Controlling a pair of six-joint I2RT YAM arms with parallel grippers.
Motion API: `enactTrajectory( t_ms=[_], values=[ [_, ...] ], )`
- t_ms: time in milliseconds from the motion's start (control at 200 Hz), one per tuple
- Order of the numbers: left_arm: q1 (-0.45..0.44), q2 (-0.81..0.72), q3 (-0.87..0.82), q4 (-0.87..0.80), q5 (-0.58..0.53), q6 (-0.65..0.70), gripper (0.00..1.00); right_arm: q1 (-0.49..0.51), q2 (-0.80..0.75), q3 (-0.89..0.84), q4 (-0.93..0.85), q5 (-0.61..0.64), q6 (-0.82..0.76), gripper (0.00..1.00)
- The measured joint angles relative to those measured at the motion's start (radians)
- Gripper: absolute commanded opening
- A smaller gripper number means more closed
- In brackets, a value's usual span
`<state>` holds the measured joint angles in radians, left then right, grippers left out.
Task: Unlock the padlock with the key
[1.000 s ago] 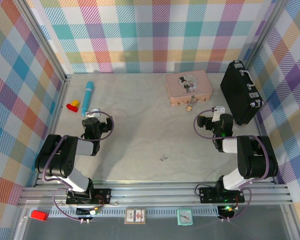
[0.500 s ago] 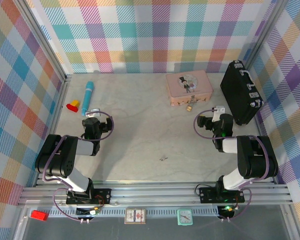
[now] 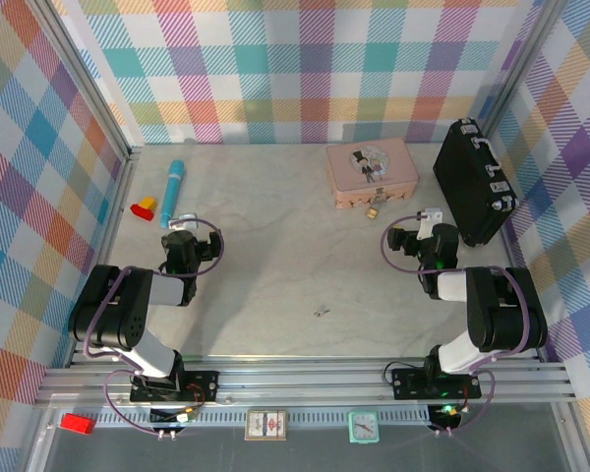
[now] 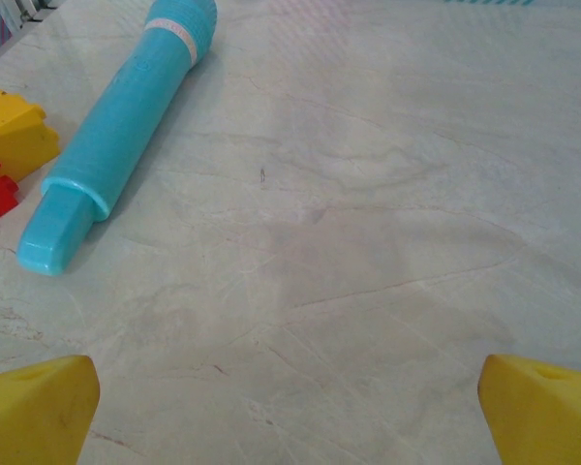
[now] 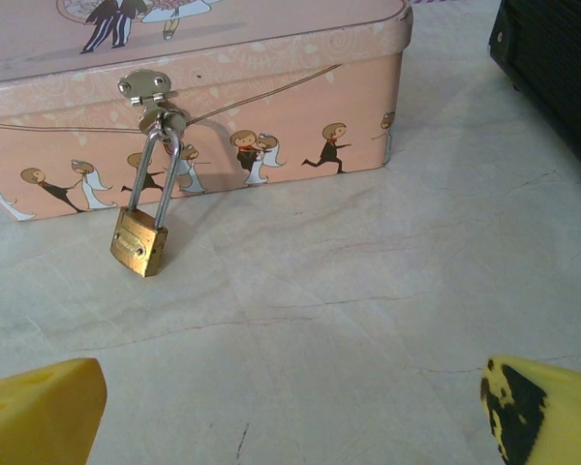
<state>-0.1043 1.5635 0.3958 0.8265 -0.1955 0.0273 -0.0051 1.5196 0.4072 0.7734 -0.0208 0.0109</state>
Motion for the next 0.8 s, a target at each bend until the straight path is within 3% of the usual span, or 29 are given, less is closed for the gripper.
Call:
enactTrajectory(
  t_ms=[125,225,385,570,800],
  values=[
    [-0.038,-0.110,-0.001,-0.074,-0.032,0.022,1.00,0.000,-0.135,0.001,-0.116,0.001,0.002,0.99],
    [-0.087,-0.306,0.008,-0.201,-0.061,0.006,1.00,0.000,-0.318,0.007,-0.221,0.001,0.023,0.99],
    [-0.105,-0.516,0.217,-0.586,-0.089,-0.207,1.00,0.001,-0.579,0.117,-0.484,-0.021,0.135,0.99],
    [-0.103,-0.517,0.492,-0.999,-0.045,-0.429,1.00,0.005,-0.767,0.295,-0.855,0.013,0.368,0.99],
    [-0.148,-0.361,0.520,-1.305,0.206,-0.472,1.00,0.005,-0.879,0.294,-1.154,-0.085,0.477,0.99]
  ],
)
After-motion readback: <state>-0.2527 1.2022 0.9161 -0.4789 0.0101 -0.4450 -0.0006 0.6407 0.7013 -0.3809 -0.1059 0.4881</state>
